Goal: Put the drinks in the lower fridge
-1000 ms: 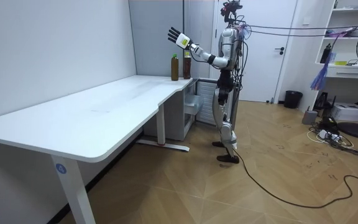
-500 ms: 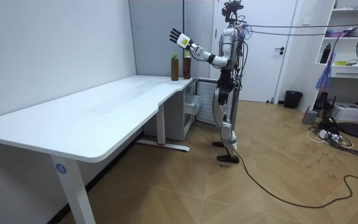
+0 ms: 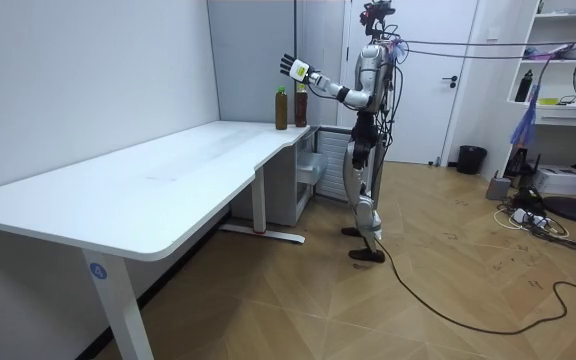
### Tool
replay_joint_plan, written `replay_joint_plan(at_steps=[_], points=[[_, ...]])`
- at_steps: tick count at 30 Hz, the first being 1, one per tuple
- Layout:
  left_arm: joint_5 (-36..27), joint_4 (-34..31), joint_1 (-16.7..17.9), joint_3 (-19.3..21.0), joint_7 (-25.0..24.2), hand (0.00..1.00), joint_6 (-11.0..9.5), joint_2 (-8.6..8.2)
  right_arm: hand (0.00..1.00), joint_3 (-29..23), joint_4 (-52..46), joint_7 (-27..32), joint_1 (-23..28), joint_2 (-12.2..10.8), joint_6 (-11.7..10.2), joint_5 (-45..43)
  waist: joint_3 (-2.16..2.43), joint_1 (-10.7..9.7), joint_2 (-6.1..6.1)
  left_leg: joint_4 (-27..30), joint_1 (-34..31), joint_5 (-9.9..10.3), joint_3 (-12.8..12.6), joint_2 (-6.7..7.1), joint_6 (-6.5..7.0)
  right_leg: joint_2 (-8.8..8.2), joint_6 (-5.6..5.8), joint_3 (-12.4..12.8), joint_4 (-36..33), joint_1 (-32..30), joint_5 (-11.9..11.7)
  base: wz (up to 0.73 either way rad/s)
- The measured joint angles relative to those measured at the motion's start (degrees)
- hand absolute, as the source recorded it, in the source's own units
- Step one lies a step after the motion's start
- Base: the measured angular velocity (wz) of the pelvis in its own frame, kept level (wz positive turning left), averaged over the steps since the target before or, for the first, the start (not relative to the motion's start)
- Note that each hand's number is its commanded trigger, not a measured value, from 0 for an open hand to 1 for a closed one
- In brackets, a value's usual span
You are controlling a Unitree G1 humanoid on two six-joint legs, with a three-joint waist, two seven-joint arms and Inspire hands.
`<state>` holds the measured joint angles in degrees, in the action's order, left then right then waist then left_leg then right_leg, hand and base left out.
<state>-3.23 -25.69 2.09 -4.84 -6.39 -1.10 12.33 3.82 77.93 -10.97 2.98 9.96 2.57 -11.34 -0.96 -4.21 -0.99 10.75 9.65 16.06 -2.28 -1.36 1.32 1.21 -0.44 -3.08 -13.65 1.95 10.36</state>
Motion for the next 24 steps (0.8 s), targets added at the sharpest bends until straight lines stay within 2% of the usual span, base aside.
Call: replay_joint_plan(at_steps=[5, 12, 16, 19, 24], points=[[-3.23, 0.07, 0.16, -0.19, -1.83, 0.00, 1.11, -0.13, 0.00, -0.05, 0.00, -0.45, -0.17, 0.05, 0.00, -1.11, 0.10, -0.15, 0.19, -0.02, 0.00, 0.00, 0.01, -0.01, 0.00, -0.01, 0.00, -0.05, 0.02, 0.04, 0.00, 0.00], [-6.29, 1.01, 1.16, -0.86, -2.77, 0.00, 1.33, -0.13, 0.00, -0.09, 0.02, -0.60, -0.04, 0.05, 0.28, -2.82, 0.32, -0.20, 0.43, 0.00, 0.00, -0.01, 0.03, -0.03, -0.01, -0.03, 0.00, -0.18, -0.12, 0.06, 0.00, 0.00], [-6.29, 2.52, 2.16, -0.96, -4.07, 0.00, 2.55, -0.12, 0.00, -0.07, 0.03, -1.43, 0.02, 0.04, 1.26, -3.60, 0.70, -0.20, 0.90, 0.11, -0.01, -0.01, 0.03, -0.02, -0.01, -0.04, -0.01, -0.19, -0.21, 0.04, -0.01, 0.00], [-6.30, 3.51, 3.08, -1.04, -4.55, 0.00, 2.72, -0.10, 0.00, -0.04, 0.03, -1.81, 0.19, 0.04, 1.31, -4.04, 0.85, -0.18, 1.11, 0.11, 0.07, -0.01, 0.00, -0.01, -0.01, -0.04, -0.02, -0.17, -0.29, 0.11, -0.02, 0.00], [-6.27, 6.11, 3.51, -1.04, -4.54, 0.00, 3.26, -0.06, 0.00, -0.04, -0.20, -1.80, 0.16, 0.05, 2.08, -4.86, 0.84, -0.08, 1.07, 0.12, -0.04, -0.01, 0.00, -0.01, -0.01, -0.05, -0.03, -0.18, -0.42, -0.06, -0.03, 0.00]])
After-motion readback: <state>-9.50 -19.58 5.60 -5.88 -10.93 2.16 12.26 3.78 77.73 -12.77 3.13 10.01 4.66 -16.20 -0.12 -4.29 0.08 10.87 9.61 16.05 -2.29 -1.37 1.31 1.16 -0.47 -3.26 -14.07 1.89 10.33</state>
